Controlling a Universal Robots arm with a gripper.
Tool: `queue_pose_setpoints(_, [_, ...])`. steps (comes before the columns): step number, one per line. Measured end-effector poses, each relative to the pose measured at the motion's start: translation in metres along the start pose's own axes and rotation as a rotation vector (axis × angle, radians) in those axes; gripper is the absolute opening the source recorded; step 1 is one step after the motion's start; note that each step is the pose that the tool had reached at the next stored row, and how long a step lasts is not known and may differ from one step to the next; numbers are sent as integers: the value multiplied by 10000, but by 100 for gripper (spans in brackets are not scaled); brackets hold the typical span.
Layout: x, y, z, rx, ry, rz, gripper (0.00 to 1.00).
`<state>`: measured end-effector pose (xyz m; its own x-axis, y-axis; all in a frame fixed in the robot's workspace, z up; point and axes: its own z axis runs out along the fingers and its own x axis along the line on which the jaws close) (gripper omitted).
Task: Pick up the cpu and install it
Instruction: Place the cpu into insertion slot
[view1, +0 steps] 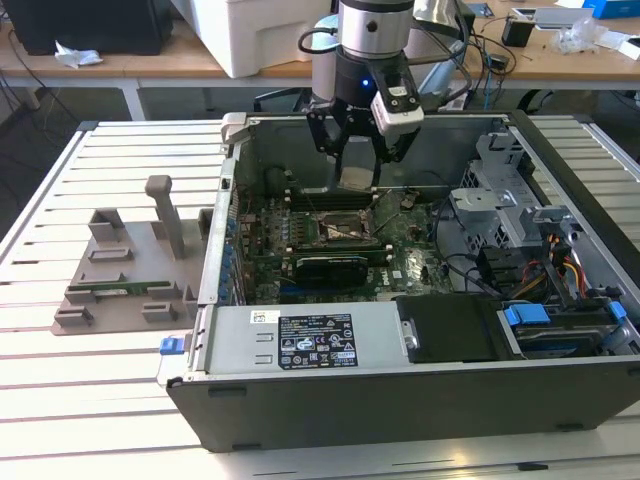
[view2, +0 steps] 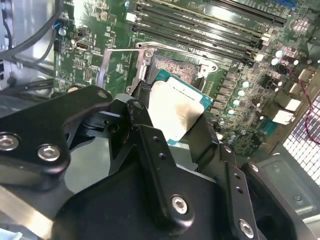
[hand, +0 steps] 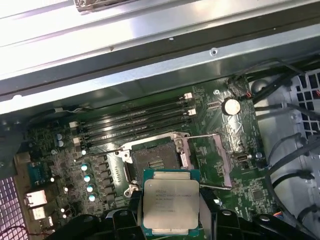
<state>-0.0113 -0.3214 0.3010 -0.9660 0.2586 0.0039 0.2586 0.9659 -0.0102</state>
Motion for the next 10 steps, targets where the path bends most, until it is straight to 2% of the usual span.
queue_pose_setpoints(4, [-1, 0, 0, 134, -28, 708, 55])
queue_pose_setpoints(8, [-1, 0, 0, 211, -45, 1098, 55])
queue_pose_setpoints(10, [-2, 0, 0, 296, -66, 1454, 55])
